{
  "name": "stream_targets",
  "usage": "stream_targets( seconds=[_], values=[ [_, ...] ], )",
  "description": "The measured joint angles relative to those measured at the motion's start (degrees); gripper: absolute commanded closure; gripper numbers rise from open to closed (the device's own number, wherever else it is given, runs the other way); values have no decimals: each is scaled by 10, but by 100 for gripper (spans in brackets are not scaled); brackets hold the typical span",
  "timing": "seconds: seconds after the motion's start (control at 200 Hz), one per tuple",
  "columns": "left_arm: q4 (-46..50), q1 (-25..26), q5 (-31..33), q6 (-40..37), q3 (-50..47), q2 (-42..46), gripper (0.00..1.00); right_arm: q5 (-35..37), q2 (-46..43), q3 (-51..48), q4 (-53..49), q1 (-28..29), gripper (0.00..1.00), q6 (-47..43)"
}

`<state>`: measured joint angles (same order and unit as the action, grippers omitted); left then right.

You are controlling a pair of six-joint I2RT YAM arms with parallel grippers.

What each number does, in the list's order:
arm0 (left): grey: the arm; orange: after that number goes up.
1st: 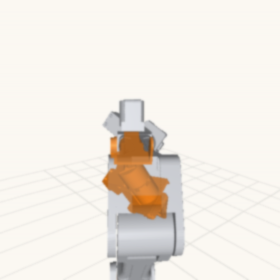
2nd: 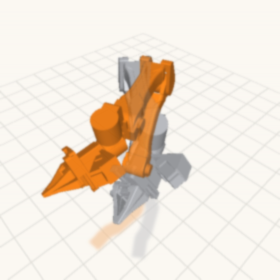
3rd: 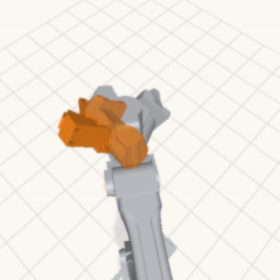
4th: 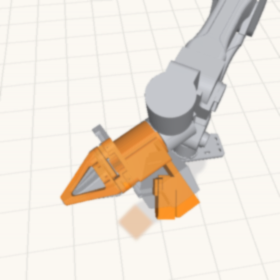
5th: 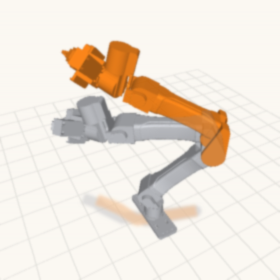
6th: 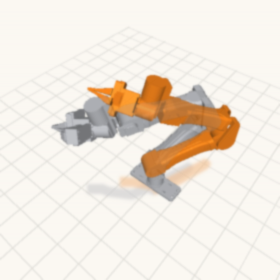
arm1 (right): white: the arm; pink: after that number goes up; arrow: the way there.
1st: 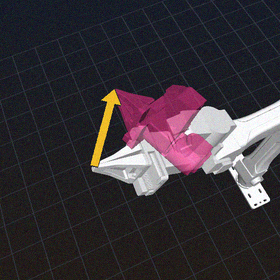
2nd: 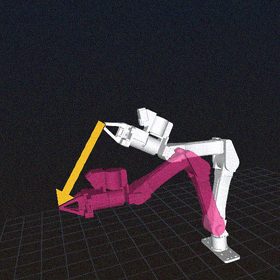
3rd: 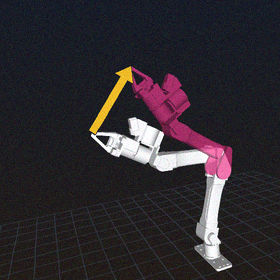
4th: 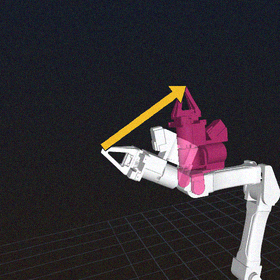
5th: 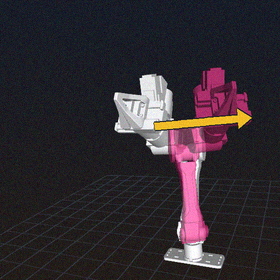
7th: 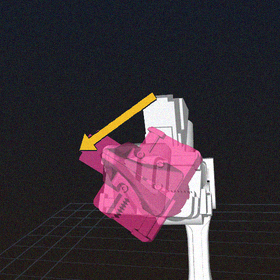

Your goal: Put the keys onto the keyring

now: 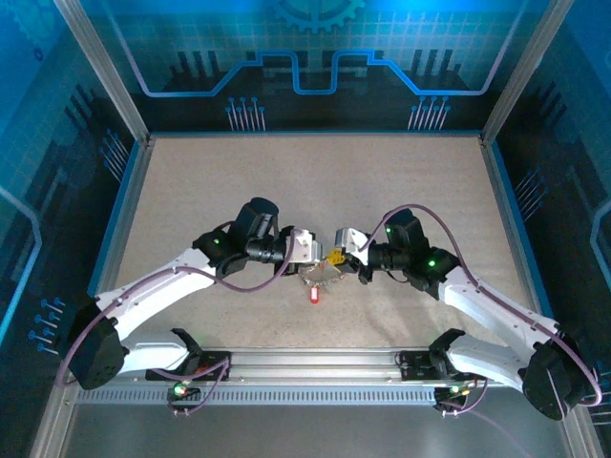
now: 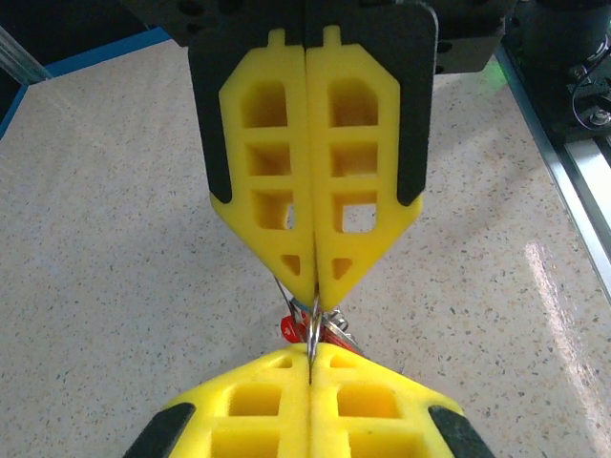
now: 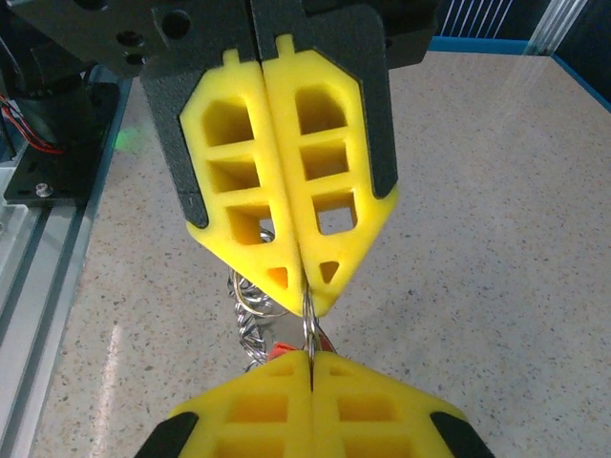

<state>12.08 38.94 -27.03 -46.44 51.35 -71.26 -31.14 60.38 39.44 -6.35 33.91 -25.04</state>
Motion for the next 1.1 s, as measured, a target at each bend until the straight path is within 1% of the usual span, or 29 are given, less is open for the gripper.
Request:
stream_targets(
  seconds=[0.47,0.89,1.006,1.101],
  values=[
    [-65,-17,-33,44,-30,16,100,-9,19,1,14,-12,100,9],
    [-82,-21,-74,43,-34,16,100,-32,20,4,13,-21,100,33],
    [-81,-22,-77,39,-34,16,100,-39,19,4,13,-30,87,41],
    [-82,-23,-78,40,-34,16,100,-38,16,4,14,-34,84,43]
  ],
)
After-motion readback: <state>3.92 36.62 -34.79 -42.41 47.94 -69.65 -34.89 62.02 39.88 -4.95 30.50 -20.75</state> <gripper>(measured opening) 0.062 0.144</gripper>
